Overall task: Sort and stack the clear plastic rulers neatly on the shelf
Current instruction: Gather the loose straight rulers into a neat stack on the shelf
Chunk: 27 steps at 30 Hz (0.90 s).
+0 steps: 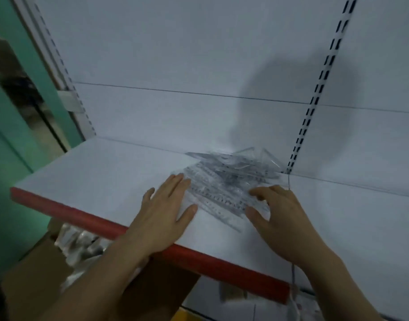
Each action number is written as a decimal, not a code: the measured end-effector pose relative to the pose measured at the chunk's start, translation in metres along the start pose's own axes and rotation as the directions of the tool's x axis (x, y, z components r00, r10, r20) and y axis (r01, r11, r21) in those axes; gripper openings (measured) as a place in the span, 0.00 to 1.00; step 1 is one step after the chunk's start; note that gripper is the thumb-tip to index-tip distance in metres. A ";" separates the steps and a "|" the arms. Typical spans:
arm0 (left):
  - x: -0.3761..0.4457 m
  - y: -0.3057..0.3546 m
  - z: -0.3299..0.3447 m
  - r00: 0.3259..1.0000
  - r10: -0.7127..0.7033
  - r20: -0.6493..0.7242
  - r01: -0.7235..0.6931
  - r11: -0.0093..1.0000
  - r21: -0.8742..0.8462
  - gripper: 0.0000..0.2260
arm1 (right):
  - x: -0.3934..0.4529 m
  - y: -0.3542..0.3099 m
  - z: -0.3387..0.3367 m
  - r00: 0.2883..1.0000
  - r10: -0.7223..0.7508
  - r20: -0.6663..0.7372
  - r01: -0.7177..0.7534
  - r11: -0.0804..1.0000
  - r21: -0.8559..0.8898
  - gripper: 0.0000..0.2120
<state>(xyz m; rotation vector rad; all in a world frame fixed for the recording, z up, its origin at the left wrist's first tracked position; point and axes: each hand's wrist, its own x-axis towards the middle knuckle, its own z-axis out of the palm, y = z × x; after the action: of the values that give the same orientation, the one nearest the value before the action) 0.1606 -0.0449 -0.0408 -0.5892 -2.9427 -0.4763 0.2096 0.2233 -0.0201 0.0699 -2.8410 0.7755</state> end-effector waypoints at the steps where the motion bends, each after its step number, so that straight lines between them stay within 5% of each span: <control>1: 0.014 -0.010 -0.004 0.999 0.037 0.025 -0.037 0.999 -0.021 0.35 | 0.003 -0.006 0.004 0.999 0.029 0.017 -0.028 0.999 -0.029 0.21; 8: 0.066 -0.056 0.009 0.981 0.137 0.141 -0.132 0.990 -0.045 0.36 | 0.025 -0.034 0.030 0.984 0.174 0.046 -0.156 0.950 -0.270 0.25; 15: 0.062 -0.062 0.012 0.980 0.194 0.049 -0.184 0.969 -0.163 0.35 | 0.022 -0.028 0.052 0.982 0.115 -0.150 -0.150 0.956 -0.251 0.13; 18: 0.063 -0.066 0.011 0.971 0.233 -0.049 -0.237 0.933 -0.272 0.23 | 0.020 -0.028 0.055 0.977 0.057 -0.207 -0.112 0.958 -0.263 0.11; 21: 0.062 -0.065 0.006 0.955 0.231 -0.184 -0.287 0.870 -0.401 0.07 | 0.023 -0.033 0.051 0.960 -0.035 -0.279 -0.013 0.985 -0.170 0.09; 27: 0.056 -0.064 -0.003 0.957 0.227 -0.183 -0.291 0.745 -0.601 0.05 | 0.038 -0.056 0.045 0.850 0.112 -0.515 -0.092 0.994 0.065 0.16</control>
<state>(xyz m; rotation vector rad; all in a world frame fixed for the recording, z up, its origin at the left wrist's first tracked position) 0.0841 -0.0824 -0.0471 -0.9855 -2.4956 -1.4188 0.1695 0.1527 -0.0224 -0.2520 -2.3271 0.7342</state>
